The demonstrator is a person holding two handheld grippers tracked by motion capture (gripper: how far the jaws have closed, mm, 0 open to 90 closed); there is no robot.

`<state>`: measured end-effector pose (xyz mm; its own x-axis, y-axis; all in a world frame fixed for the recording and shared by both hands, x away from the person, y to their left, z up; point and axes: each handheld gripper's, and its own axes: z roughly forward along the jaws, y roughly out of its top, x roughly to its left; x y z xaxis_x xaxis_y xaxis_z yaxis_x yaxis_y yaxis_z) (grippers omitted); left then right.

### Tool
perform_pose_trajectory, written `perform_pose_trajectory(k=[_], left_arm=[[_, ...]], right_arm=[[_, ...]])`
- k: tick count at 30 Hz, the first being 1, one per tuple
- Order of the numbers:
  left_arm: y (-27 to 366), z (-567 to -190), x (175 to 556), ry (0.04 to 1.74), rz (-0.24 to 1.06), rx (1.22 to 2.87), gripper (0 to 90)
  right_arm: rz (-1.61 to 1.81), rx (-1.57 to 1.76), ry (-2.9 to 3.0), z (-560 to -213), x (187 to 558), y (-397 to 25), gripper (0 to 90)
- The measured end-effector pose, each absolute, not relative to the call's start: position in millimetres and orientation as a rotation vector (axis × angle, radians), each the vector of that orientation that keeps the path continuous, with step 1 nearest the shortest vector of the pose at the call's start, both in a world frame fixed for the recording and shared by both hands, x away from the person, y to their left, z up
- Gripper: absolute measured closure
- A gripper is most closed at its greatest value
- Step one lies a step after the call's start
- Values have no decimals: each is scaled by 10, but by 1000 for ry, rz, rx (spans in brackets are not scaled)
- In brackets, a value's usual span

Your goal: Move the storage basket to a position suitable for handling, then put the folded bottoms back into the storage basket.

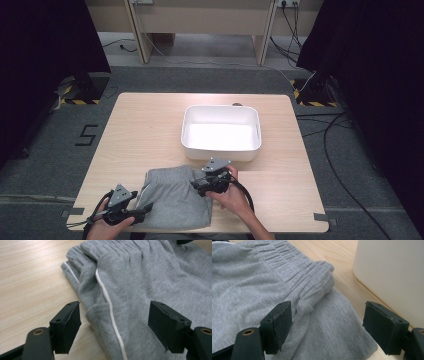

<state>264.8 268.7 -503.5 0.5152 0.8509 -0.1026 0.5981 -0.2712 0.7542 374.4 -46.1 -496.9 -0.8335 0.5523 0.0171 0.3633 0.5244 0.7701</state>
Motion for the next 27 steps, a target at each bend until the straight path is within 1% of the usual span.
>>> perform_pose_trajectory(k=[6, 11, 15, 27], left_arm=[[2716, -5068, 2583, 1206, 402, 1988, 244], [2720, -5092, 2511, 1216, 389, 1989, 230], [2712, -5109, 2463, 1222, 380, 1982, 224], [2669, -5144, 2375, 1235, 342, 1972, 207]], right_arm=[[1201, 788, 2533, -4973, 3761, -488, 230], [1199, 787, 2544, -4969, 3760, -485, 195], [1199, 774, 2555, -4973, 3760, -470, 184], [1198, 775, 2566, -4974, 3772, -440, 183]])
